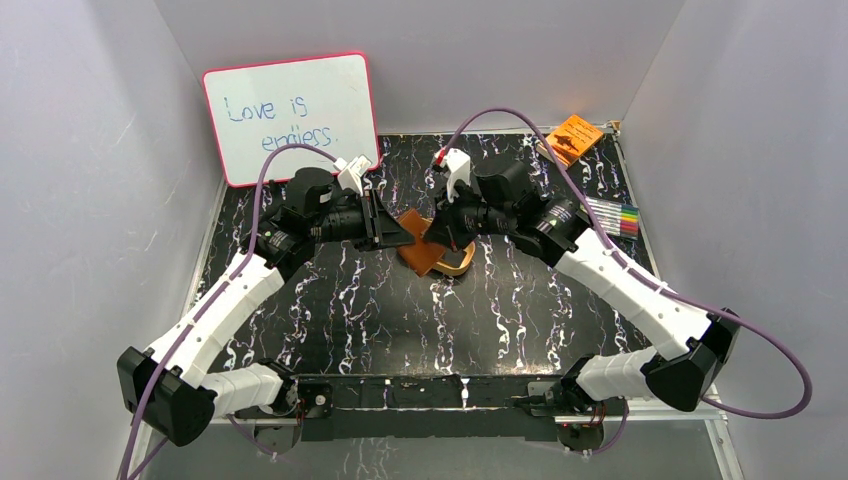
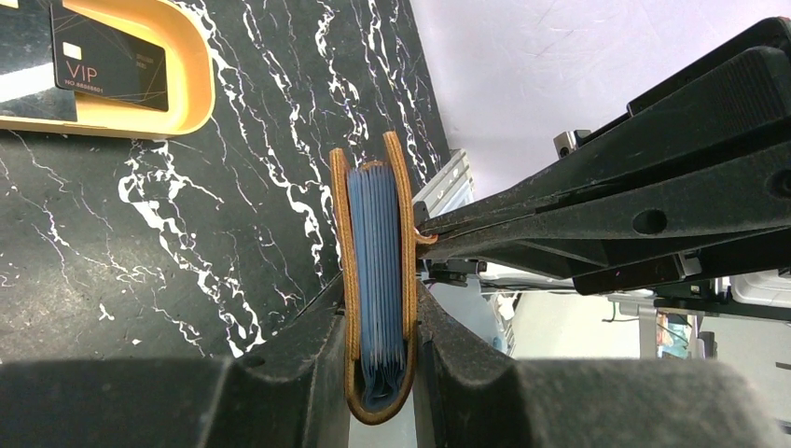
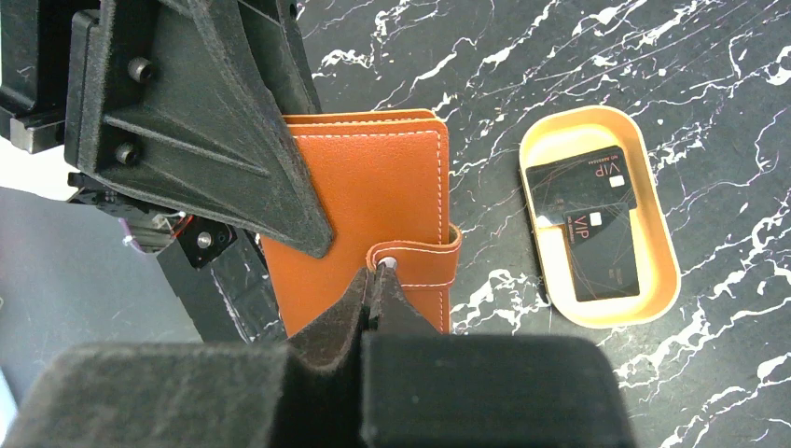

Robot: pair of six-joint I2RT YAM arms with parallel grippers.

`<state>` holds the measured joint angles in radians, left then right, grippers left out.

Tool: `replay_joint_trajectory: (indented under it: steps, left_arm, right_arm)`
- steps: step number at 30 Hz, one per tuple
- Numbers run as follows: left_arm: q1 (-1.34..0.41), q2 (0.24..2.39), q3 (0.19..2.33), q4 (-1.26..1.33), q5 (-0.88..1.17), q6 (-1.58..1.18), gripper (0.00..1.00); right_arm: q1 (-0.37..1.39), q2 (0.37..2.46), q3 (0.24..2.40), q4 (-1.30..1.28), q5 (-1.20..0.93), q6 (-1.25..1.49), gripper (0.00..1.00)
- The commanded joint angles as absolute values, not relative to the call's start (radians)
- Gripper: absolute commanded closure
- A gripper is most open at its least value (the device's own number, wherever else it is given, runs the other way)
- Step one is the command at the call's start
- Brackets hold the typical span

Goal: Put the credit cards into the card holder
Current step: Close the card holder at the center of the board.

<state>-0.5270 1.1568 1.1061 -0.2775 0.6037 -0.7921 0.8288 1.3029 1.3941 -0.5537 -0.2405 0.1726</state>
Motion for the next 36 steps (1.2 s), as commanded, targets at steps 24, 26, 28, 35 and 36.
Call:
replay_joint_trajectory:
  steps: [24,26,28,35,36]
  left_arm:
    - [-0.615,1.141,1.198,-0.147,0.703,-0.805,1.0]
    - [-0.618,1.139,1.198,-0.146,0.703,-0.805,1.0]
    - [-0.622,1.138,1.197,-0.147,0.704,-0.805,1.0]
    - [-0.649,1.142,1.205,-0.145,0.709,-0.798,1.0]
    - [-0.652,1.143,1.207,-0.144,0.709,-0.797,1.0]
  right_arm:
    - [0.874,1.375,1.426,-0.589,-0.24,0.197,1.0]
    - [0.875,1.373,1.426,-0.589,-0.24,0.197,1.0]
    - [0.875,1.373,1.424,-0.591,-0.242,0.197,1.0]
    - [0.875,1.381,1.432,-0.592,-0.247,0.199,1.0]
    - [0.875,1.382,1.434,-0.593,-0.248,0.199,1.0]
